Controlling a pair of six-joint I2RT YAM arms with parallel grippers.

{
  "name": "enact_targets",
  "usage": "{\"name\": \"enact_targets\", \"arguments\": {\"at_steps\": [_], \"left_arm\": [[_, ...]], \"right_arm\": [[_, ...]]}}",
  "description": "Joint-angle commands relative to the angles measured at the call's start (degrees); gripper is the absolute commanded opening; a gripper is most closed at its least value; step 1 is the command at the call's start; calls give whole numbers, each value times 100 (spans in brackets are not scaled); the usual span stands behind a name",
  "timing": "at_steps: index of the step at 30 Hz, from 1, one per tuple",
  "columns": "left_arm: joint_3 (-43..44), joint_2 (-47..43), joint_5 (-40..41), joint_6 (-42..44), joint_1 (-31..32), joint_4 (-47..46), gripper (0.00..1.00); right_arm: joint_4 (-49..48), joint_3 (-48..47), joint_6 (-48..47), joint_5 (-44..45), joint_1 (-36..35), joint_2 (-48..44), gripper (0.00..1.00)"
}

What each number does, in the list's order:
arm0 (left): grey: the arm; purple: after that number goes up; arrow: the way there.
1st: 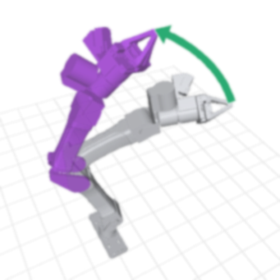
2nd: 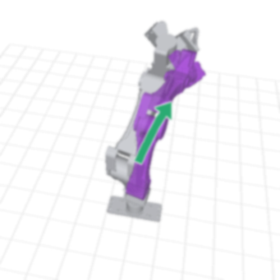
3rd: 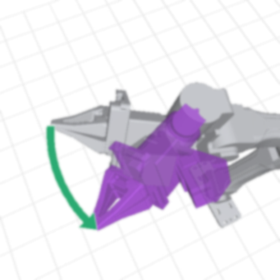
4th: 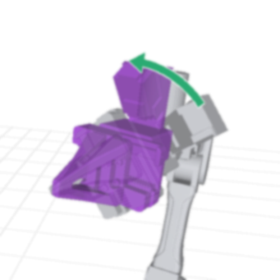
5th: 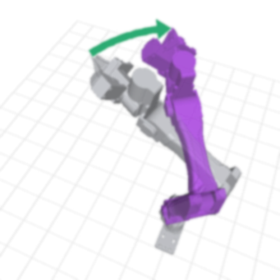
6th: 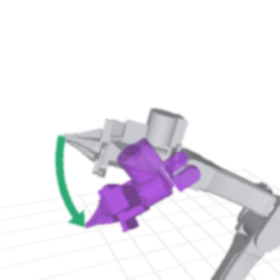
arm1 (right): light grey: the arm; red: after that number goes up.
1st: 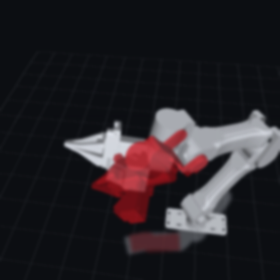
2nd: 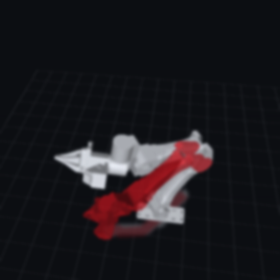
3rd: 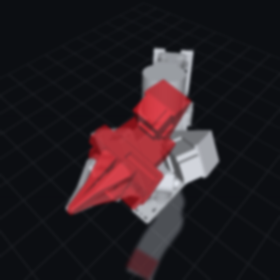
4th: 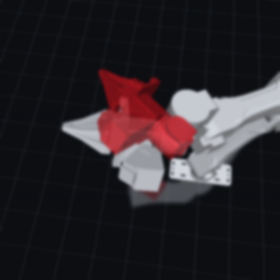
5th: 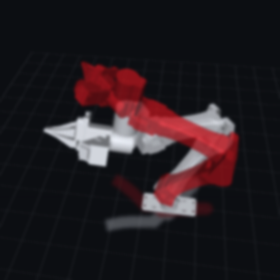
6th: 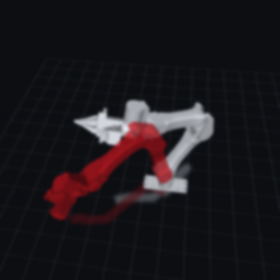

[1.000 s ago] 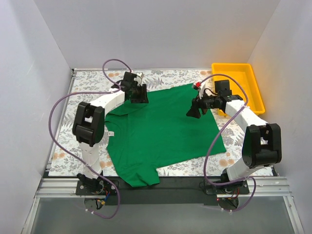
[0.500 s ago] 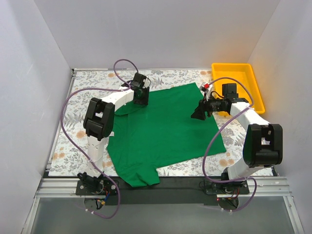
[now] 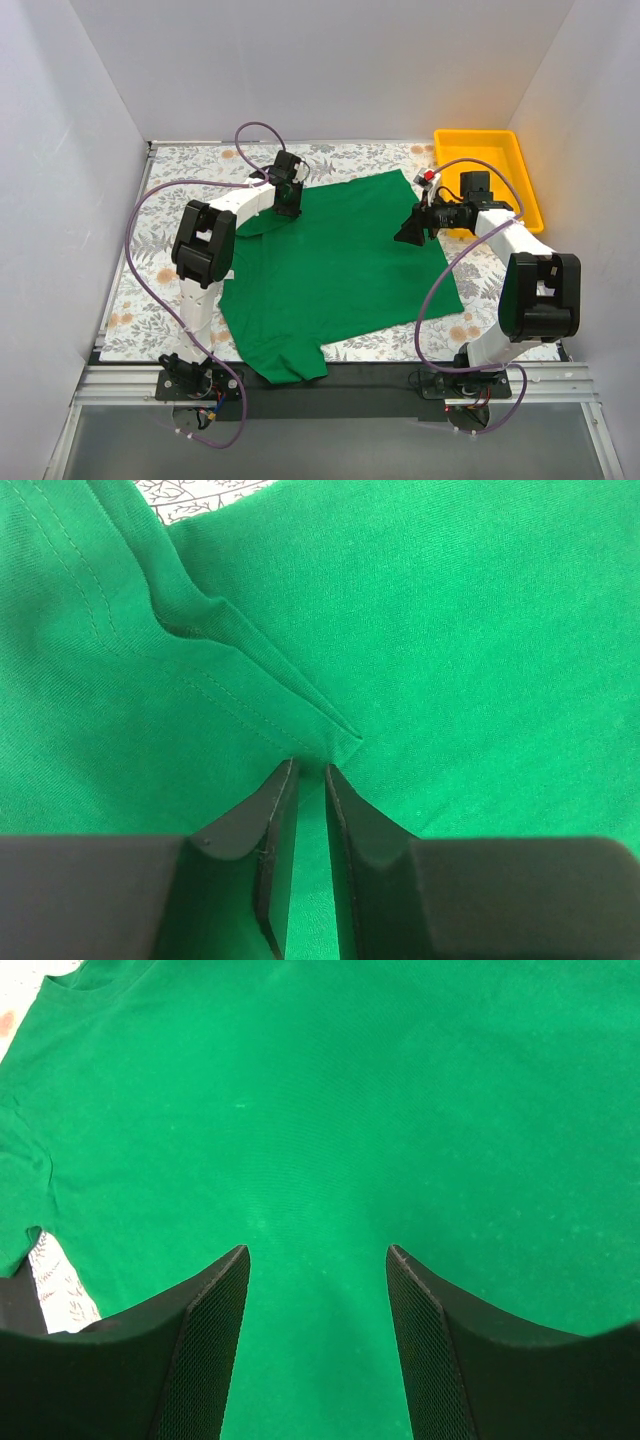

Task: Fold and stack the t-shirts

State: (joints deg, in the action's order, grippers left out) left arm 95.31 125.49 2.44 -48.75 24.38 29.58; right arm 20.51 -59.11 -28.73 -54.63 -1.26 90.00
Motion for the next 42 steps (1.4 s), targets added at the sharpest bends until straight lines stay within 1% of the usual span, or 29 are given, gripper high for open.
{"name": "enact_targets", "arguments": {"at_steps": [1,3,6,7,9,17,21,22,23,24,25,27,31,42], "left_arm": [[128,63,-6,146,23,30,14],[102,72,-50,147,23,30,13],[85,63,-77,155,23,30,8],[85,54,-103,155,23,30,5],[85,63,-112,155,14,30,0],[40,-306,37,173,23,-163,0],[58,-429,-24,199,23,-181,0],[58,-420,-59,217,14,-181,1],[41,-420,-137,226,23,-181,8],[32,-412,-156,217,14,-190,19],[23,-394,-191,226,23,-172,23],[14,-376,-235,217,23,-172,29],[23,-315,-191,217,31,-172,30],[295,28,397,340,242,-32,31]], "right_arm": [[23,-92,-27,-258,73,53,63],[32,-100,-27,-311,73,79,63],[58,-109,-19,-373,64,88,62],[67,-118,-19,-390,221,88,61],[93,-127,-19,-425,249,106,61],[137,-144,-45,-469,310,115,60],[163,-144,-62,-478,310,132,60],[164,-153,-54,-487,310,132,60],[164,-153,-62,-487,310,132,60],[164,-153,-71,-487,319,132,60],[172,-153,-80,-487,319,132,60],[172,-153,-80,-496,319,132,60],[190,-153,-89,-513,328,159,60],[269,-188,-133,-522,345,229,60]]}}
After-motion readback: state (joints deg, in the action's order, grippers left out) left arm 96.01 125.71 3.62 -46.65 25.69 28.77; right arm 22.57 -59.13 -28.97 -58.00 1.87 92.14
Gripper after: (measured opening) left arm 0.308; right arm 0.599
